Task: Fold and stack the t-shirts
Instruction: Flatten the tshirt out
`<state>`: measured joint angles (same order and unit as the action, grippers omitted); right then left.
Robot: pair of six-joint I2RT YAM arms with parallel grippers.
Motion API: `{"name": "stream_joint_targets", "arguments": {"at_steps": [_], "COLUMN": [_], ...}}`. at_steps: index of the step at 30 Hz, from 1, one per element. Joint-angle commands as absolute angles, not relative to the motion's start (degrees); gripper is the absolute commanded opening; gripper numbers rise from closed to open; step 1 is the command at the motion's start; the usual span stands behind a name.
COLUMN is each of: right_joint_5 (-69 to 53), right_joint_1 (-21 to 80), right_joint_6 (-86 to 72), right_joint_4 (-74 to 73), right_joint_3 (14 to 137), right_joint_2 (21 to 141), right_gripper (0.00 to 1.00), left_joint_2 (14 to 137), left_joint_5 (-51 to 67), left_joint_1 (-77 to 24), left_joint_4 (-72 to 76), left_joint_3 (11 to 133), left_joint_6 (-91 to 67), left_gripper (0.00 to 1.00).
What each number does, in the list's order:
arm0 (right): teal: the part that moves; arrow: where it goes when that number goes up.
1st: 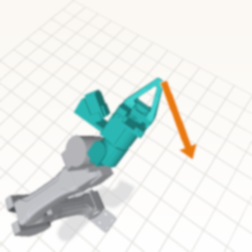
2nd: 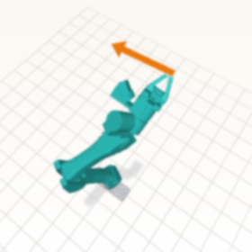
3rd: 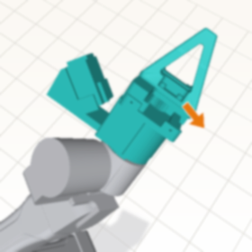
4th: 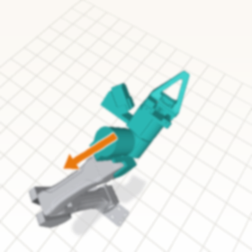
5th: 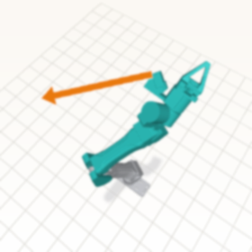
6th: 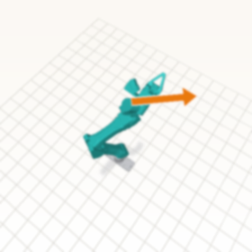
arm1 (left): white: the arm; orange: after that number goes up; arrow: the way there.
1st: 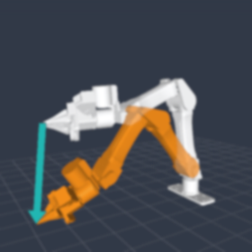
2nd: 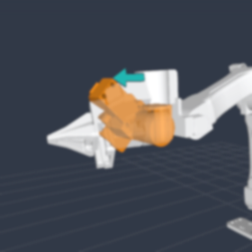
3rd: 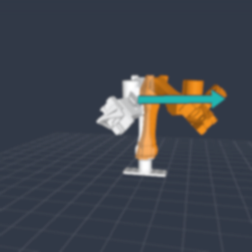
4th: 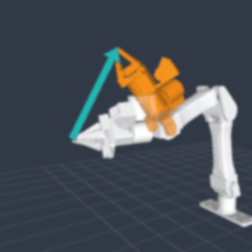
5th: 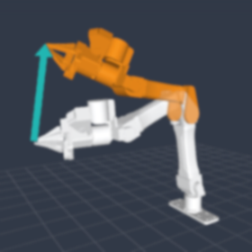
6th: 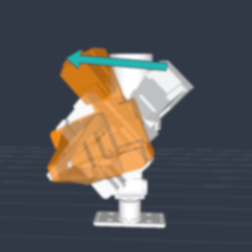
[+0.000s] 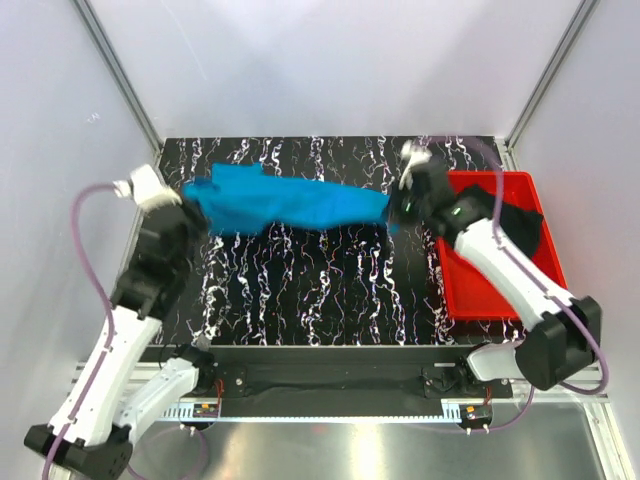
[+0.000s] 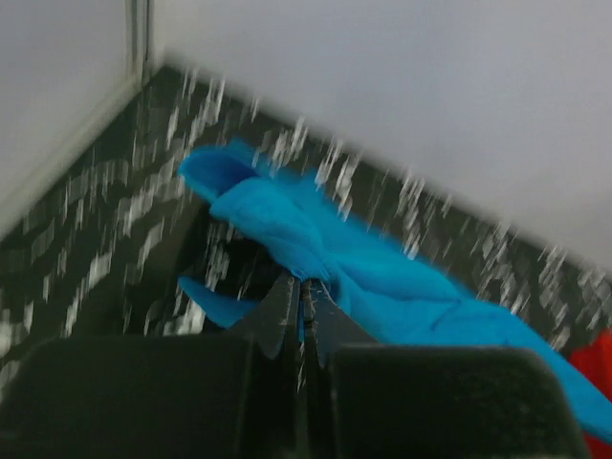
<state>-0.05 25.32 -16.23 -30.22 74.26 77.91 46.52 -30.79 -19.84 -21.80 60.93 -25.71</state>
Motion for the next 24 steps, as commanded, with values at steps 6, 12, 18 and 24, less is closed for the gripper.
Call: {"name": "stream_joint_targets", "arguments": {"at_steps": [6,12,18,24], "right_joint_5": [-13.5,-1.8,6.8,9.3], "right_joint_1": [33.0,33.0,31.9,27.4], "right_joint_6": [-28.9,-28.0,-32.2,-33.8], "right_joint_4": [-23.9,-34.1,-39.1,-32.7], "right_joint_3": [47.7,55.3,55.4,55.6], "right_joint_2": [72.6,71.6,78.6,83.4], "right_gripper": [0.41,0.59,0.58,0.59], "left_joint_2": [31.0,37.0,41.0,39.7], "left_joint_5": [-29.5,-33.0,-32.4,-27.1], "left_joint_1": [-17.9,-17.8,-17.8,-17.8], "left_joint_4": [-42.0,-43.2,-42.9,-44.6], "left_joint_3": [41.7,44.0,47.2,45.5], "left_joint_6": [-48.1,-44.9,-41.7,-40.9], "left_gripper": [0.03,0.43,0.75,0.76]}}
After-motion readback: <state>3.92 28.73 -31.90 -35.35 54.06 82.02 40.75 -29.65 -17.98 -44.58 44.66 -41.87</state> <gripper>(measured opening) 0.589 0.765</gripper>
